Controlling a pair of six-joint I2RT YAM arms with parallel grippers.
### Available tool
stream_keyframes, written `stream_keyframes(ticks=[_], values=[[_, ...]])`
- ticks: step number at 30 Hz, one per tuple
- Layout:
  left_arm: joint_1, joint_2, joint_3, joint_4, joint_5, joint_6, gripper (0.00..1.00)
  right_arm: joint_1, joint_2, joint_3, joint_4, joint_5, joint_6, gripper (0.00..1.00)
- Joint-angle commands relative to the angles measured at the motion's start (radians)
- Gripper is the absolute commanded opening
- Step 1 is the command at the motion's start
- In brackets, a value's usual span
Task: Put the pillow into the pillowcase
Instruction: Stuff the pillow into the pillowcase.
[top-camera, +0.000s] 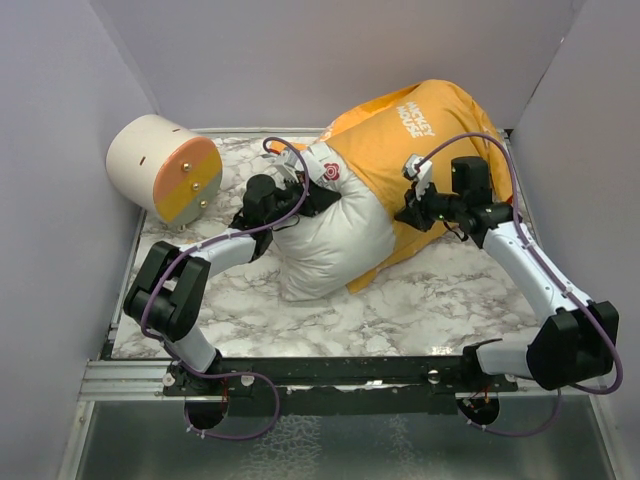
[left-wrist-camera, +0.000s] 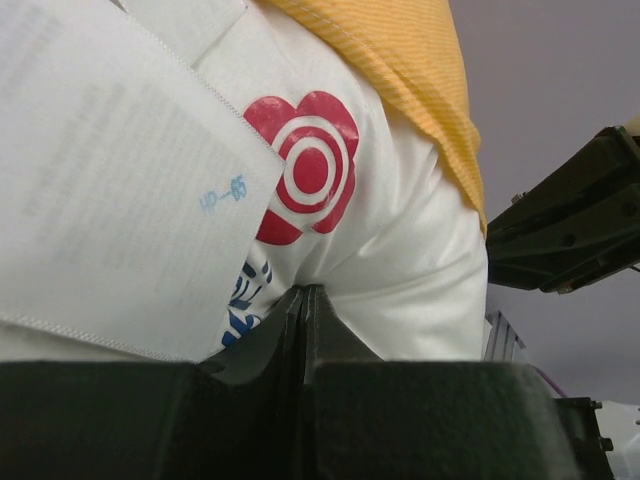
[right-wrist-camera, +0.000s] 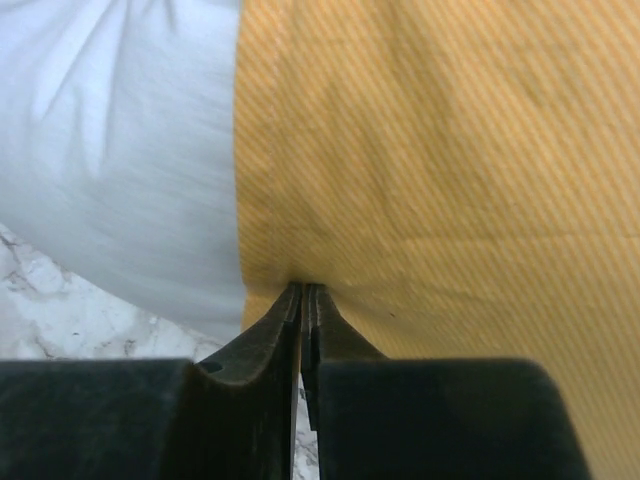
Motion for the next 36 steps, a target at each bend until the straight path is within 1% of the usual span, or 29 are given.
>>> stream_keyframes(ticks=[1,3,5,6,8,9,10,11,12,15,18,23,30,33,36], values=[[-0.045,0.054,-0.038,-0.111,0.088,-0.022,0.03,0.007,0.019,0.057,-0.037,-0.207,-0.035,0.03],[-0.047,0.053,-0.032,-0.111,0.096,-0.022,0.03,0.017,0.029,0.097,-0.068,-0.276,-0.048,0.02],[-0.047,0.053,-0.032,-0.115,0.098,-0.021,0.03,0.025,0.040,0.140,-0.094,-0.277,-0.048,0.03],[-0.047,0.054,-0.032,-0.116,0.097,-0.017,0.03,0.026,0.039,0.155,-0.098,-0.253,-0.043,0.06],[-0.047,0.049,-0.038,-0.116,0.096,-0.015,0.04,0.026,0.025,0.169,-0.096,-0.177,-0.037,0.27],[-0.047,0.048,-0.040,-0.114,0.095,-0.015,0.04,0.026,0.013,0.165,-0.086,-0.129,-0.037,0.35],[-0.047,0.047,-0.044,-0.110,0.095,-0.016,0.04,0.026,-0.003,0.157,-0.073,-0.083,-0.033,0.42],[-0.047,0.046,-0.049,-0.105,0.095,-0.018,0.04,0.026,-0.018,0.145,-0.058,-0.035,-0.030,0.47],[-0.047,0.046,-0.051,-0.099,0.096,-0.021,0.04,0.026,-0.029,0.135,-0.042,0.023,-0.027,0.50],[-0.047,0.044,-0.061,-0.082,0.100,-0.034,0.05,0.026,-0.044,0.096,0.001,0.164,-0.032,0.54],[-0.051,0.040,-0.063,-0.070,0.103,-0.048,0.05,0.031,-0.024,0.067,0.008,0.191,-0.027,0.57],[-0.071,0.029,-0.069,-0.062,0.102,-0.059,0.06,0.044,0.015,0.048,0.008,0.136,-0.032,0.58],[-0.077,0.017,-0.124,0.004,0.102,-0.101,0.06,0.046,0.036,0.060,-0.002,0.083,-0.037,0.58],[-0.082,0.023,-0.129,0.017,0.113,-0.107,0.06,0.045,0.053,0.083,-0.032,0.009,-0.066,0.58],[-0.082,0.020,-0.144,0.030,0.116,-0.114,0.06,0.046,0.060,0.105,-0.058,-0.059,-0.076,0.68]])
